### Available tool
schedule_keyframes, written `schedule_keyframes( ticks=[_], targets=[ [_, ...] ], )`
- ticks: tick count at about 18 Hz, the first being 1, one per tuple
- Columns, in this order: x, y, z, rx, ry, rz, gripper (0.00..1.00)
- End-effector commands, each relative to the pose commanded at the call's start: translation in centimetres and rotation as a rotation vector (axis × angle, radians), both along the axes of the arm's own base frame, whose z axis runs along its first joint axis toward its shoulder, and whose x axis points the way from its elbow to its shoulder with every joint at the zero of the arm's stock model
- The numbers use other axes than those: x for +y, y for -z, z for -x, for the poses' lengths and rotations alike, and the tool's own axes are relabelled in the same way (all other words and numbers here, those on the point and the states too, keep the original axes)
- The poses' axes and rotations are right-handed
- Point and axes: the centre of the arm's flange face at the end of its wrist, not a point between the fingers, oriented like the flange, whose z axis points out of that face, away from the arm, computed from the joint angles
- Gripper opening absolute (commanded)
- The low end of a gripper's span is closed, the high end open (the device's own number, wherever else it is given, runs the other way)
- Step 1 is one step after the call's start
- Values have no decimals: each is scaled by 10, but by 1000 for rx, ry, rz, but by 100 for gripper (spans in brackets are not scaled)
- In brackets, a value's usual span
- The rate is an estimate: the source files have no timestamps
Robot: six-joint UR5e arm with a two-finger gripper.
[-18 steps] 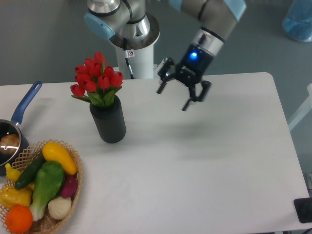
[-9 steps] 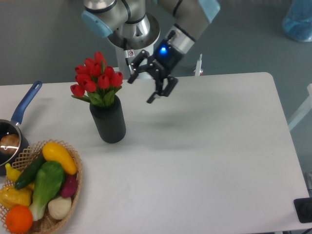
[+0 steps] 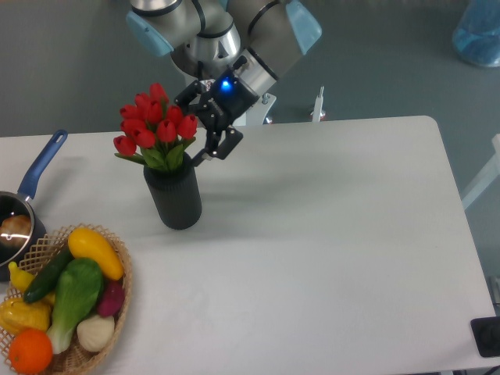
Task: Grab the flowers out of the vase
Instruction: 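Lower the gripper onto the tulip stems and close it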
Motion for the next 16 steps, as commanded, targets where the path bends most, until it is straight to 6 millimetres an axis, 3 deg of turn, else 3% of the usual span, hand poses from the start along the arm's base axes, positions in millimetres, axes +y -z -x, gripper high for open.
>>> schedule_keyframes(
  ticks=[3,4,11,16],
  targets=[
    [3,-1,3,3,4,-4,4],
    [3,-1,4,12,12,-14,0],
    [3,-9,5,39,17,-35,0],
    [8,-33,16,44,-8,-60,0]
  ],
)
